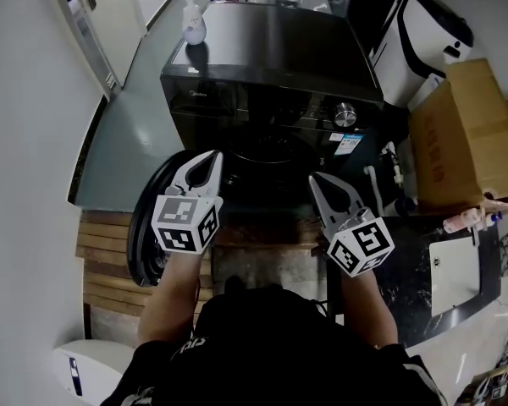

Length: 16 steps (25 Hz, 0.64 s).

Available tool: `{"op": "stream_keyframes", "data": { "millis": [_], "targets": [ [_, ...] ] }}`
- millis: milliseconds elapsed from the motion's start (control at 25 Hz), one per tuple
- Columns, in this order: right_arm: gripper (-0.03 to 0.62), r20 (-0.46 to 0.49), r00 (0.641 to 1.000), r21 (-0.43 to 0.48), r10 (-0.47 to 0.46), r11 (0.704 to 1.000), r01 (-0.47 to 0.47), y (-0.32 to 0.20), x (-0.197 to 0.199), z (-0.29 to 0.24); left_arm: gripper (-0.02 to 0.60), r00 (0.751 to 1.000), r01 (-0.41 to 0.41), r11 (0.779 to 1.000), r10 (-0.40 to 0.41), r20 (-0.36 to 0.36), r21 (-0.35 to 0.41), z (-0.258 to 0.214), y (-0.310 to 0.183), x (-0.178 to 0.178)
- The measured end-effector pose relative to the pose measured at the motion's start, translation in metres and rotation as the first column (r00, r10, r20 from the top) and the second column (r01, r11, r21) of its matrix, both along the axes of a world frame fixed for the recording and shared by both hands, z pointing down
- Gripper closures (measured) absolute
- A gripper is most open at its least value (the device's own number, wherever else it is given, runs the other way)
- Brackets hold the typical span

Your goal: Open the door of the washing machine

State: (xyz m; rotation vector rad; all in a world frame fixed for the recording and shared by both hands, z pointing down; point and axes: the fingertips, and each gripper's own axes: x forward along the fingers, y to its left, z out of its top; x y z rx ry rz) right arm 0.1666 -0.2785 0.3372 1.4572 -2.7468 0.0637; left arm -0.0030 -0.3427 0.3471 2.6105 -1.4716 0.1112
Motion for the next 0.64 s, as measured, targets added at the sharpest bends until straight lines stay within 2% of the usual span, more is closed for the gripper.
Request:
{"op": "stream_keyframes", "data": {
  "millis": [240, 640],
  "targets": [
    [0.603, 0.003, 1.0, 0.011, 0.023, 1.0, -0.023, -0.0084, 0.0087, -0.0018, 0.575, 1.0, 0.0, 1.0, 0.0, -0.018, -0.021, 0.0035, -0.0084, -0.0014],
    [0.603, -0.008, 1.0, 0.009, 0.007, 1.0, -0.007, -0.0004, 0.0048, 0.0041, 0.575, 0.999, -0.011, 1.0, 0.01, -0.034, -0.029, 0.0065, -0.0038, 0.0068]
  ]
}}
